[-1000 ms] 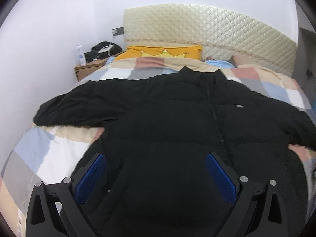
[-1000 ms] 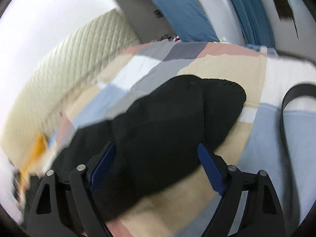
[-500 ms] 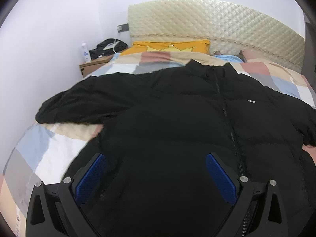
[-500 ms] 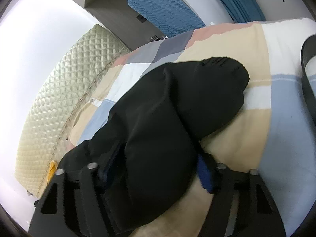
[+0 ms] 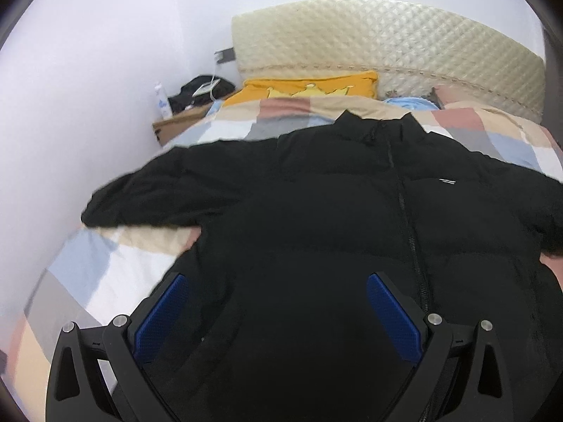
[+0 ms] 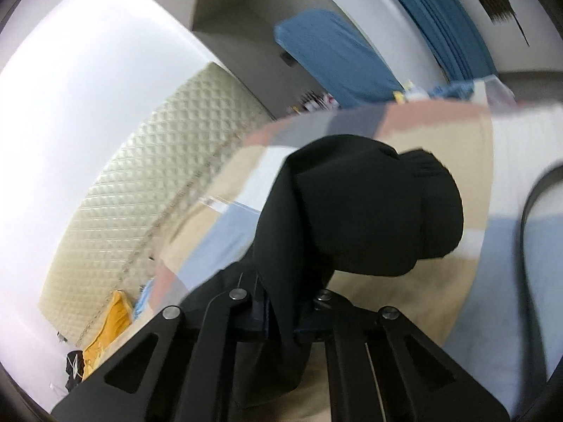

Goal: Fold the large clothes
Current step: 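Lift the sleeve with the right tool and carry it over the jacket body, then lay the sleeve onto the jacket body and open the right tool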

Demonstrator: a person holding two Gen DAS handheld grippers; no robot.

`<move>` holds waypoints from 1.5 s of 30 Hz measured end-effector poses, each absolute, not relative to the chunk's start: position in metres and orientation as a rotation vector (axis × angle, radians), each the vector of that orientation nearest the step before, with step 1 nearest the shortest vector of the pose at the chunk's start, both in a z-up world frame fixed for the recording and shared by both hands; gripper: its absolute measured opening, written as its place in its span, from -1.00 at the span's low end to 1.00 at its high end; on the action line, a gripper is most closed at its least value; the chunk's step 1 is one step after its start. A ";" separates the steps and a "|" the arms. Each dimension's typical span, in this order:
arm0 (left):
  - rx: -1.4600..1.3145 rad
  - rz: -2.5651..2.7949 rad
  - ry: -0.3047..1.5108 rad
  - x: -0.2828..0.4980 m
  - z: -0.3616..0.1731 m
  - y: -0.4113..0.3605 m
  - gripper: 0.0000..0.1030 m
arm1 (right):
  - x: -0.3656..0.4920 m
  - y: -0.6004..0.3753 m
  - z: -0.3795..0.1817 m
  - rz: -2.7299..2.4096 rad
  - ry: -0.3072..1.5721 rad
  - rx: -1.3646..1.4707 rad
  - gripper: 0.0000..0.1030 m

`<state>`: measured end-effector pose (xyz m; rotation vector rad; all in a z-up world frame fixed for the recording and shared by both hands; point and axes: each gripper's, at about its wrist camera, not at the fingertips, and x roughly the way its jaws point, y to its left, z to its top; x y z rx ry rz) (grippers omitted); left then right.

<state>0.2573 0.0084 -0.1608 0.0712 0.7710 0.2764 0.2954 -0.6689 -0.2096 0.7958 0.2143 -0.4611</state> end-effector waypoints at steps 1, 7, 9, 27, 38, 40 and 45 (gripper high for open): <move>0.081 0.267 0.773 0.257 -0.158 0.007 0.99 | 0.294 -0.665 -0.196 -0.452 0.207 0.786 -0.84; 0.235 0.165 0.783 0.252 -0.145 -0.011 0.99 | 0.296 -0.617 -0.108 -0.419 0.176 0.609 -0.84; 0.238 0.141 0.756 0.246 -0.137 -0.010 0.99 | 0.300 -0.595 -0.084 -0.400 0.163 0.558 -0.84; 0.146 0.114 0.679 0.229 -0.125 0.049 0.99 | 0.338 -0.311 0.035 -0.151 0.130 0.124 -0.82; -0.039 0.096 0.578 0.215 -0.112 0.117 0.99 | 0.373 -0.134 -0.030 0.056 0.250 -0.119 -0.74; -0.092 0.107 0.555 0.214 -0.110 0.136 0.99 | 0.377 -0.111 -0.054 0.095 0.278 -0.140 -0.73; -0.160 0.152 0.552 0.220 -0.111 0.169 0.99 | 0.388 -0.054 -0.117 0.187 0.381 -0.130 -0.73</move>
